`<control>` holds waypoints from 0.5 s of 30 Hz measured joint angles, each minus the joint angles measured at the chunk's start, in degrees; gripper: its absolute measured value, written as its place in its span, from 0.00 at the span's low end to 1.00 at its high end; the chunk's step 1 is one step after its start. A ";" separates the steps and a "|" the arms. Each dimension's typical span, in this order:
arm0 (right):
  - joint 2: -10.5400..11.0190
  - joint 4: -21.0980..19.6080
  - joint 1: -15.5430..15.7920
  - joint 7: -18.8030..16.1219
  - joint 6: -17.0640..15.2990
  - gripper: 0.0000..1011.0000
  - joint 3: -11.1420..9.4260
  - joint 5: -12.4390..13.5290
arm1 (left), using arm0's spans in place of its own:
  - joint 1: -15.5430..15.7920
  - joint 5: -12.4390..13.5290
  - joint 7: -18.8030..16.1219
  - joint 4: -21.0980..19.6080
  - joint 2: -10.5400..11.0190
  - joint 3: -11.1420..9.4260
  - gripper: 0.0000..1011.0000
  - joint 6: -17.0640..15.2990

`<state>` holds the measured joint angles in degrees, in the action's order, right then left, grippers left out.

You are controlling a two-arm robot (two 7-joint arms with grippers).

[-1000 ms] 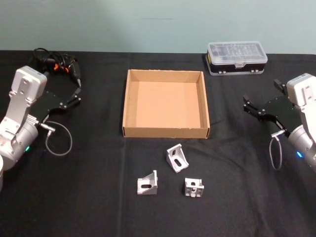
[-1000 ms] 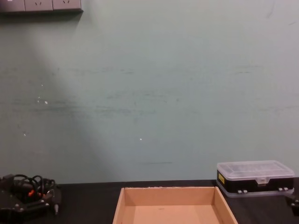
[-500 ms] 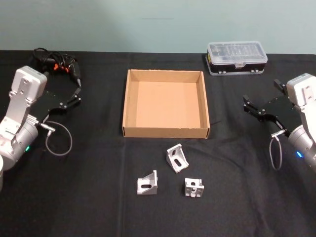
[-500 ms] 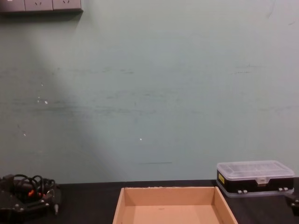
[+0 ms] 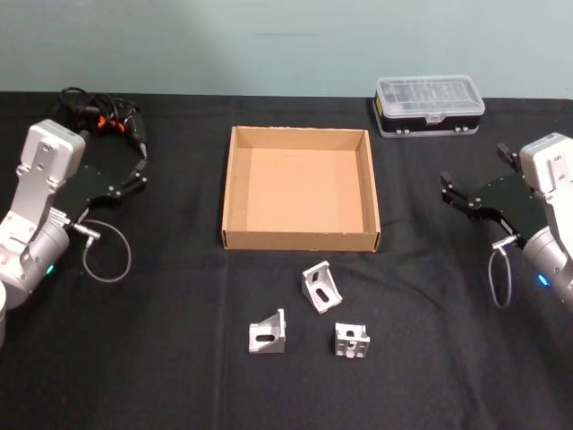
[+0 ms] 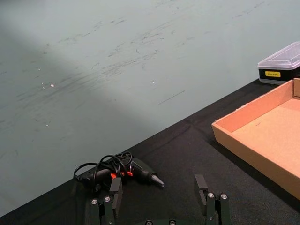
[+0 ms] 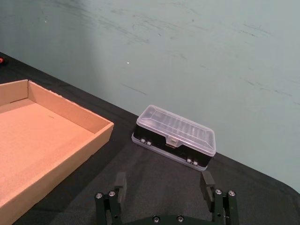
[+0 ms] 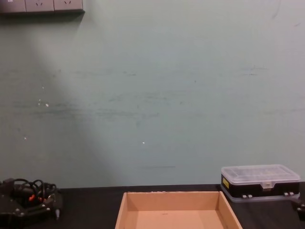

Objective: Use one hand to pick up the angle iron from the table and place it into the box.

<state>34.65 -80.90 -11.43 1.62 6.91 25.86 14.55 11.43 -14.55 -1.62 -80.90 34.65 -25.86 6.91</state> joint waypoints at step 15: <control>0.69 -4.17 0.85 -7.27 0.83 0.99 -4.84 6.16 | 0.00 0.00 0.00 0.00 0.00 0.00 0.99 0.00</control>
<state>35.34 -85.07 -10.59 -5.65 7.74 21.03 20.70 11.43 -14.55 -1.62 -80.90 34.64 -25.86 6.91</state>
